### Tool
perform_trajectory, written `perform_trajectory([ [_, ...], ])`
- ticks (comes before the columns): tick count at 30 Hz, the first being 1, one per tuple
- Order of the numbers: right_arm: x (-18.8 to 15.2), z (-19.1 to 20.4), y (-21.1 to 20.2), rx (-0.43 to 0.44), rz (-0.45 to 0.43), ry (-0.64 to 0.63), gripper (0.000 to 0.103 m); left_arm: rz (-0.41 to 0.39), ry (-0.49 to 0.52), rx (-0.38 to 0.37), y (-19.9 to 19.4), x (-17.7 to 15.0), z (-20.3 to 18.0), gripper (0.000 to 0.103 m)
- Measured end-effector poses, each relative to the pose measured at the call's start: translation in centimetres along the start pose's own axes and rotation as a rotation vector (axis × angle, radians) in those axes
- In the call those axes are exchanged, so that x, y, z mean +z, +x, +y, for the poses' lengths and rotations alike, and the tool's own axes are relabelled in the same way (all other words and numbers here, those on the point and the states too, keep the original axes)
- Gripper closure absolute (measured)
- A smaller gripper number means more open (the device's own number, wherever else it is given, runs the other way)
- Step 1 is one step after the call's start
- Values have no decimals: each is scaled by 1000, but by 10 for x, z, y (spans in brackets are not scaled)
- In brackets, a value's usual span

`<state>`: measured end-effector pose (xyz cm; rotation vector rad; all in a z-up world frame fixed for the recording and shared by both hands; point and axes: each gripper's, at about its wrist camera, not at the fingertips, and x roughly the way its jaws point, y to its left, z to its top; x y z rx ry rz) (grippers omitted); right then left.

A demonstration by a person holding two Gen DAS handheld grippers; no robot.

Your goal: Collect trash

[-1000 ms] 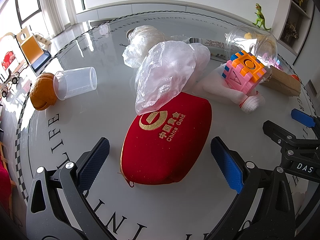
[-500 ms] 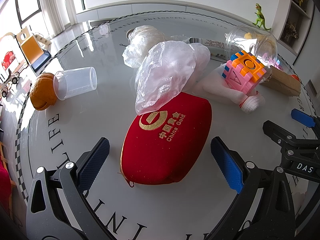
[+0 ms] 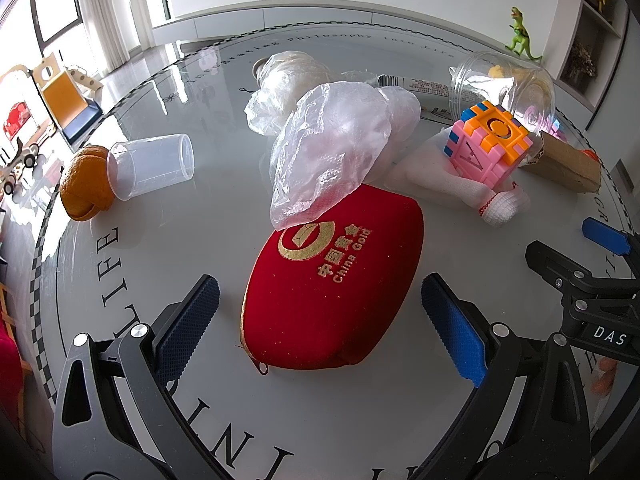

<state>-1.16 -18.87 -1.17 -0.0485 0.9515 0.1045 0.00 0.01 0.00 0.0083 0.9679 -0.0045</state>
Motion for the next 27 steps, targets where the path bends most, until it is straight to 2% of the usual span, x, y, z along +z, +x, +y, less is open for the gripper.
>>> perform_trajectory([
  [5, -1, -1, 0, 0, 0, 0, 2, 2, 9, -4, 0, 0, 0, 5],
  [9, -3, -1, -1, 3, 7, -3, 3, -5, 2, -35, -7, -7, 6, 5],
  [12, -5, 0, -8, 18, 29, -19, 3, -23, -7, -41, -18, -11, 14, 5],
  [17, -20, -4, -33, 74, 26, -42, 3, -37, -33, -92, -28, -9, 25, 5],
  [23, -25, -1, -56, 117, -1, -59, 9, -22, 116, -87, -23, 6, 8, 5],
  [27, -25, 2, -65, 169, 13, -64, 15, 5, 160, -71, -8, 12, -3, 5],
])
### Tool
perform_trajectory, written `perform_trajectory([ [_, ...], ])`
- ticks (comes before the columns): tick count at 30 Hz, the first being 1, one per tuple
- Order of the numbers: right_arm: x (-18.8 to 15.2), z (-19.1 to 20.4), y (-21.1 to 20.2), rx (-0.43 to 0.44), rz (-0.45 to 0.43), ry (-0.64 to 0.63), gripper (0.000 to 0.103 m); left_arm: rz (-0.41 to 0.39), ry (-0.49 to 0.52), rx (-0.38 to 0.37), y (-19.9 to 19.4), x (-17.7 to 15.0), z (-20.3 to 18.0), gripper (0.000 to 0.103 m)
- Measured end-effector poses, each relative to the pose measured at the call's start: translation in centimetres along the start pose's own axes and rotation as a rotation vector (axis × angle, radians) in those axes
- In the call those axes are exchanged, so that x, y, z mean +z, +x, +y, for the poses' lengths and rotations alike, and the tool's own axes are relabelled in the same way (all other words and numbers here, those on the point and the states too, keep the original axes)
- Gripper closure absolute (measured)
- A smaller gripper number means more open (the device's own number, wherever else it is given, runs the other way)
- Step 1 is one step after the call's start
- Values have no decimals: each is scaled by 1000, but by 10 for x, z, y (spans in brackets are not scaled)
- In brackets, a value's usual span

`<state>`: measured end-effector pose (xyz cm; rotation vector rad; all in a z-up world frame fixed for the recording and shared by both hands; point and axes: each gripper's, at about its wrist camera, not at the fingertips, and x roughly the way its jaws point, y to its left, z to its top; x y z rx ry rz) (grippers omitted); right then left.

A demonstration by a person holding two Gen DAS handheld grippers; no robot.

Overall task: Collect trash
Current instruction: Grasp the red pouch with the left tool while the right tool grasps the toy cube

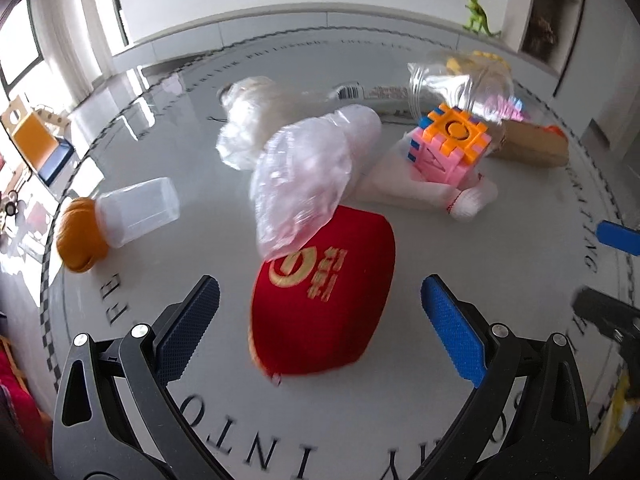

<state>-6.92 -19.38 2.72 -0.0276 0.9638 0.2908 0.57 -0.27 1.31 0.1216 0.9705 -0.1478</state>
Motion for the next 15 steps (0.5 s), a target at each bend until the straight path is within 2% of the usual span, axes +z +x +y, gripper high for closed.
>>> perform_trajectory([
  [2, 0, 3, -4, 13, -5, 0, 17, 7, -6, -6, 6, 3, 0, 6],
  [4, 0, 4, -7, 23, -21, 8, 18, 9, -22, -15, 9, 3, 2, 21],
  [5, 0, 5, -8, 26, -27, 12, 21, 13, -31, -22, 11, 6, 2, 35],
  [10, 8, 10, -11, 57, -45, 12, 26, -13, -72, -64, 6, 0, 8, 37],
  [15, 26, 24, 1, 77, -45, -28, 39, -29, -102, -102, -7, -17, 15, 37],
])
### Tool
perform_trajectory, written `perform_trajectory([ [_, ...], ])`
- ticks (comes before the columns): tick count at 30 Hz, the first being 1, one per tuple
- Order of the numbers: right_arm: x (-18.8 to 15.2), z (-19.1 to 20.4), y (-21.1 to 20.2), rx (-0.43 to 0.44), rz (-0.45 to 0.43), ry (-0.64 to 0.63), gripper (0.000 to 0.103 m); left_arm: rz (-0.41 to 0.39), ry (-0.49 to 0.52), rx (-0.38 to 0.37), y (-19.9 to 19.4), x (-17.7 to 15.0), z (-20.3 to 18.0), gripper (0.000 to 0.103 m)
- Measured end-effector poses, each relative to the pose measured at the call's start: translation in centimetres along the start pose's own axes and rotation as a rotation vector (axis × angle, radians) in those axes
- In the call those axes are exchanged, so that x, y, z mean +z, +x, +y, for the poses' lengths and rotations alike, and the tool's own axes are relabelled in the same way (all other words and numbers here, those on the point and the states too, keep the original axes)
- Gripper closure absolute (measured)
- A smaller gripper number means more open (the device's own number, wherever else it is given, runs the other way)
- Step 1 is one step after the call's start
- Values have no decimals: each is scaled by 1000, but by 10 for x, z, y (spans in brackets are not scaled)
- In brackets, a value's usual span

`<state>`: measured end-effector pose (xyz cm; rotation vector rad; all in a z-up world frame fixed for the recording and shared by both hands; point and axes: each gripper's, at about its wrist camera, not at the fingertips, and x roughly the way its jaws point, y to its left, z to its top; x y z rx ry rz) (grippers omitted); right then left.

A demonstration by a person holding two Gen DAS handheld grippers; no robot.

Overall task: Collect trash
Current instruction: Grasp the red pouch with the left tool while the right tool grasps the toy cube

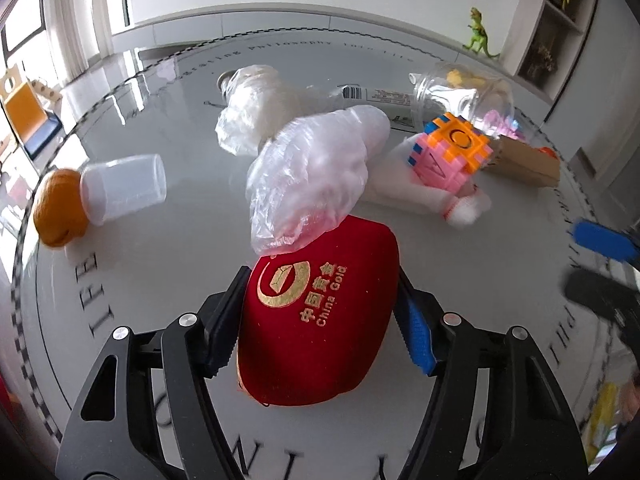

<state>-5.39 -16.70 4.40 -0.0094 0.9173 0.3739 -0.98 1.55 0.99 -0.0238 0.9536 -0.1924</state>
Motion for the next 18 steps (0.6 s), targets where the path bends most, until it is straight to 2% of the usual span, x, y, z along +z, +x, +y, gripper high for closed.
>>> perform_trajectory([
  [3, 14, 6, 14, 31, 1, -16, 46, 2, -14, -21, -7, -8, 3, 37],
  [7, 33, 13, 29, 15, -21, -57, 52, 10, -31, -49, -15, -15, 7, 37],
  [15, 56, 11, 63, -42, 13, -96, 52, 3, -46, -73, -13, -13, 8, 37],
  [16, 57, 11, 67, -38, 18, -96, 57, 4, -48, -76, -13, -12, 8, 37],
  [18, 58, 9, 68, -32, 15, -77, 58, 5, -51, -77, -14, -12, 9, 37],
])
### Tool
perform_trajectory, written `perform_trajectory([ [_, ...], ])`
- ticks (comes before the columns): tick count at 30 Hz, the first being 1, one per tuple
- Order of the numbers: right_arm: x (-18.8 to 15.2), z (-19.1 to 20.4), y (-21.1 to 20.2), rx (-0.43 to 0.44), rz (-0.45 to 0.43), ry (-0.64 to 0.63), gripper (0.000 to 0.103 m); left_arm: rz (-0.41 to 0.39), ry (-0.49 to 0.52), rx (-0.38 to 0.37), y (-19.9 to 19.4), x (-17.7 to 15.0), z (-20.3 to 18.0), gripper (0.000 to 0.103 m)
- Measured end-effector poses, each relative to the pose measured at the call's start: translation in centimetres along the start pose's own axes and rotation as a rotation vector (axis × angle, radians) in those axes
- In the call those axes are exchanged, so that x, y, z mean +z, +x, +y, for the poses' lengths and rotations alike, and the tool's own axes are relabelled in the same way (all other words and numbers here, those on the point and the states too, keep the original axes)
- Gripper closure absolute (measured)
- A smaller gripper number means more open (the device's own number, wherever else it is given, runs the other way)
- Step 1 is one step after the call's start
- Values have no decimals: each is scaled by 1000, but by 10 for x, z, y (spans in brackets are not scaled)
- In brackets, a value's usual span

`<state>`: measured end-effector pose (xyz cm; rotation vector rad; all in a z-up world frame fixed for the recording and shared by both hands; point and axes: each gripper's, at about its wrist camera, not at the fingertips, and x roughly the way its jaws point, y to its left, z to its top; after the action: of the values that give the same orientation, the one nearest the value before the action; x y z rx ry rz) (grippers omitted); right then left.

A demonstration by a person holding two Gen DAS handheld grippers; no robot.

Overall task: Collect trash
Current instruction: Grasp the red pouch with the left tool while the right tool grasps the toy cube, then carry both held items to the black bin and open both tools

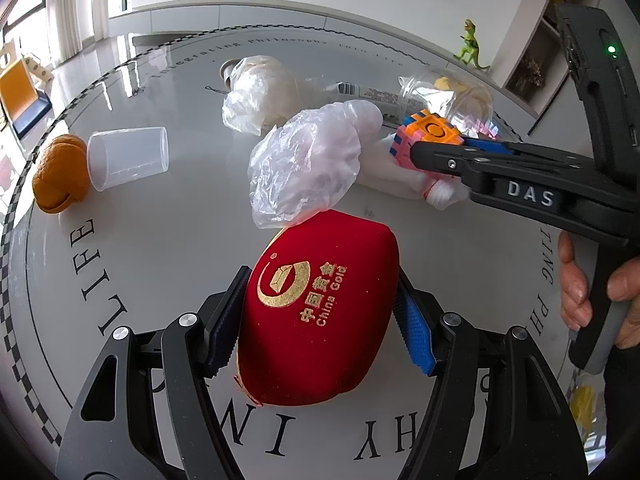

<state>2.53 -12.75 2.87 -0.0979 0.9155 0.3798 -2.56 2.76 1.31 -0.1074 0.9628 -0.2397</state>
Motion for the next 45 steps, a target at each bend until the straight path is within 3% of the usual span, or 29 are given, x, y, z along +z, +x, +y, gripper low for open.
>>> perform_trajectory([
  [9, -17, -6, -52, 112, -68, 63, 58, -28, 24, -2, -26, -5, -12, 37],
  [19, -58, -27, -136, 124, -180, 130, 58, -64, 101, -37, -63, -14, -65, 37],
  [27, -115, -75, -199, 25, -260, 232, 58, -50, 226, -111, -62, -25, -143, 37],
  [33, -173, -127, -246, -86, -303, 365, 57, -12, 345, -206, -47, -40, -224, 37],
  [39, -238, -178, -276, -242, -273, 502, 57, 55, 490, -304, -24, -60, -310, 37],
  [45, -293, -231, -283, -318, -243, 679, 57, 143, 620, -369, 7, -87, -382, 37],
])
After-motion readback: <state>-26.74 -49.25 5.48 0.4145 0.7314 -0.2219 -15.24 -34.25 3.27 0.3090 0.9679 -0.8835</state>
